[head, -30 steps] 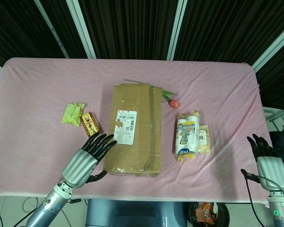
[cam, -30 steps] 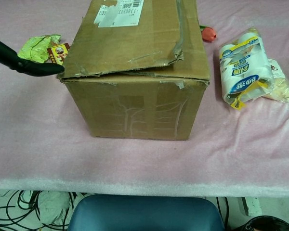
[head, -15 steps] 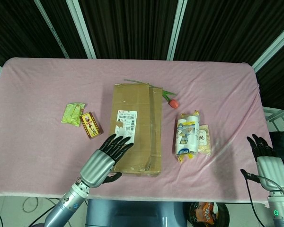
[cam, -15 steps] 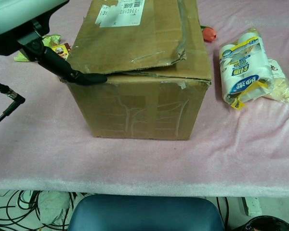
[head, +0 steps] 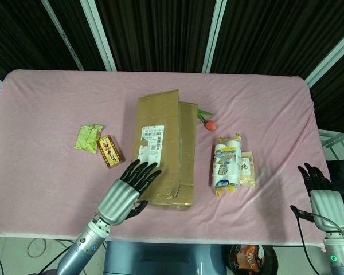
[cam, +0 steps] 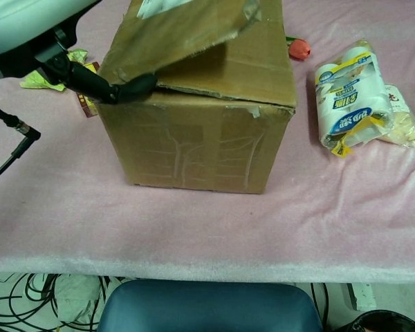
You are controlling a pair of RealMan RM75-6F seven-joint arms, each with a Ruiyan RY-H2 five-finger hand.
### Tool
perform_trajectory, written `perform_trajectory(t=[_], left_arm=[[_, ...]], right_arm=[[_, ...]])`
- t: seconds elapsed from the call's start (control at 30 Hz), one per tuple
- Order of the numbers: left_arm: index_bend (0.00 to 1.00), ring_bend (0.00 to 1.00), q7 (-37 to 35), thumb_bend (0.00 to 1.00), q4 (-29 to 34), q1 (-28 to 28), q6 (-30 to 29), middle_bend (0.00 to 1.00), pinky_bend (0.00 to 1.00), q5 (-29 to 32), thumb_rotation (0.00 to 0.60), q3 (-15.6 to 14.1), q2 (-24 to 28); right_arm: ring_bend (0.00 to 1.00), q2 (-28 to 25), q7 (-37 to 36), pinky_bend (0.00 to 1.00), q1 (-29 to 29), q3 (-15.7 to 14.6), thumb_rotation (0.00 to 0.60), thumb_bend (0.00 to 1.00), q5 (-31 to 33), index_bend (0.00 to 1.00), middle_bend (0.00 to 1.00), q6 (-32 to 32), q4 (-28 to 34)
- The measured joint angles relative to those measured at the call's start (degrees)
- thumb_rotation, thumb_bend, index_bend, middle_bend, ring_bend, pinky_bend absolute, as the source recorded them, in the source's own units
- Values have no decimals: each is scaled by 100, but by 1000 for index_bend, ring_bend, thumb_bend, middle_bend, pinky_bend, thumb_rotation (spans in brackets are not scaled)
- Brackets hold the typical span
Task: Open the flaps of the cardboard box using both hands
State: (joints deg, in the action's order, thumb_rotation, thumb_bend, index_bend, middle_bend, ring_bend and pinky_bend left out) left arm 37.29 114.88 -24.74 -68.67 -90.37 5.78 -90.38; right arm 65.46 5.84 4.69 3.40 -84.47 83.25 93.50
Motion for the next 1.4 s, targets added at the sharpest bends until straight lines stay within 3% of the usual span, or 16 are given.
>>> perform_trajectory(t=[0.2, 0.63, 0.93, 1.4], left_arm=[[0, 0, 34, 419, -98, 34, -259, 0, 0, -429, 600, -54, 26], [0, 0, -122, 419, -540, 438, -1425, 0, 0, -1306, 600, -160, 358], [0, 0, -409, 404, -731, 757, -1911, 0, 0, -1247, 600, -114, 757], [0, 0, -615, 312, -1176, 1152, -2464, 0, 0, -737, 600, 147, 858]], right_arm=[[0, -1, -7, 212, -2, 1, 600, 230, 0, 0, 0, 3, -2], [0, -21, -18, 211, -2, 16, 600, 230, 23, 0, 0, 2, 44], [0, -14, -2, 211, -12, 14, 600, 230, 7, 0, 0, 31, 37], [0, -12, 19, 212, -15, 20, 600, 229, 0, 0, 0, 48, 24]])
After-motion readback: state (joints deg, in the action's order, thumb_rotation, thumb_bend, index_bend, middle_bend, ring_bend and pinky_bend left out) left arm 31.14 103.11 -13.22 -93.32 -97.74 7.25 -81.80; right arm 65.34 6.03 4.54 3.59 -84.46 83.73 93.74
